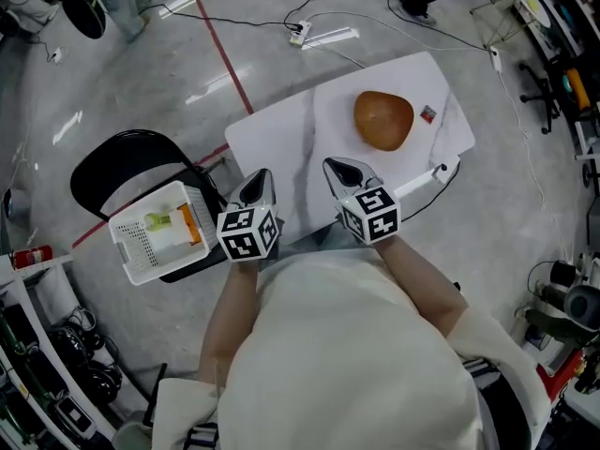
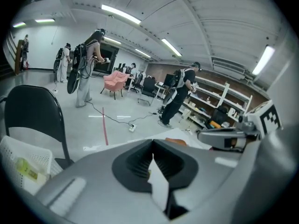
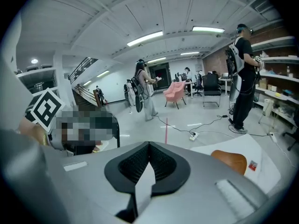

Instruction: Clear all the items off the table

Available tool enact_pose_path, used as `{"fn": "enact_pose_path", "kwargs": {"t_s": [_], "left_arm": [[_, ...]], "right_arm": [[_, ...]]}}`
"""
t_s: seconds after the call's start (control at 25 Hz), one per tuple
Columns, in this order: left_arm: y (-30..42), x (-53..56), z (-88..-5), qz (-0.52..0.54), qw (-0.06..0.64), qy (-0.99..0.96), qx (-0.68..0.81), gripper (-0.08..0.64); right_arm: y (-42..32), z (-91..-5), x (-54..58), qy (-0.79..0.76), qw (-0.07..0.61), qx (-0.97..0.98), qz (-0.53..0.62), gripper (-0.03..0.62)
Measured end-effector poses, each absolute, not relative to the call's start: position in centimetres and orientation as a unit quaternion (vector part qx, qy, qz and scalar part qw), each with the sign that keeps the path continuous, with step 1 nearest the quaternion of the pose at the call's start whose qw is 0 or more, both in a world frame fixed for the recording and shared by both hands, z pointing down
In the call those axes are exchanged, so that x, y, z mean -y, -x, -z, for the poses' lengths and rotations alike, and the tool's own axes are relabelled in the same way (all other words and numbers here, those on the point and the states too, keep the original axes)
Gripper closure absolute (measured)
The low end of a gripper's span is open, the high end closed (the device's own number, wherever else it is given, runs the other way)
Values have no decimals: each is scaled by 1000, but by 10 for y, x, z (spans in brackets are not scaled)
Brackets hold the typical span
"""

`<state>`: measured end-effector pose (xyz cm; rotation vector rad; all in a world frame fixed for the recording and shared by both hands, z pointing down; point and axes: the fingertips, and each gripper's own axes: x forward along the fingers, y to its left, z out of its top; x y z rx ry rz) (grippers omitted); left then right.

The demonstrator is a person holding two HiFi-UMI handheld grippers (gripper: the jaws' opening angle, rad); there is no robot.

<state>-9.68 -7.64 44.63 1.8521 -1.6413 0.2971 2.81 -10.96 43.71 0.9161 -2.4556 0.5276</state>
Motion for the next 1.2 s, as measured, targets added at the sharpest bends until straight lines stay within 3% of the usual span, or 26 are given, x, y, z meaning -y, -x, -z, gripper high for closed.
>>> {"fn": "enact_pose_path", "kwargs": {"t_s": [0.52,1.2], "left_arm": [[-34,156,-493,-150,332,-743,561,551],[-114,253,-625,-232,333,-743,532,551]], "right_arm": [[-159,-479,160,-397,239,856,-229,594],[-286,-609,222,-494,260,764,-324,594]]}}
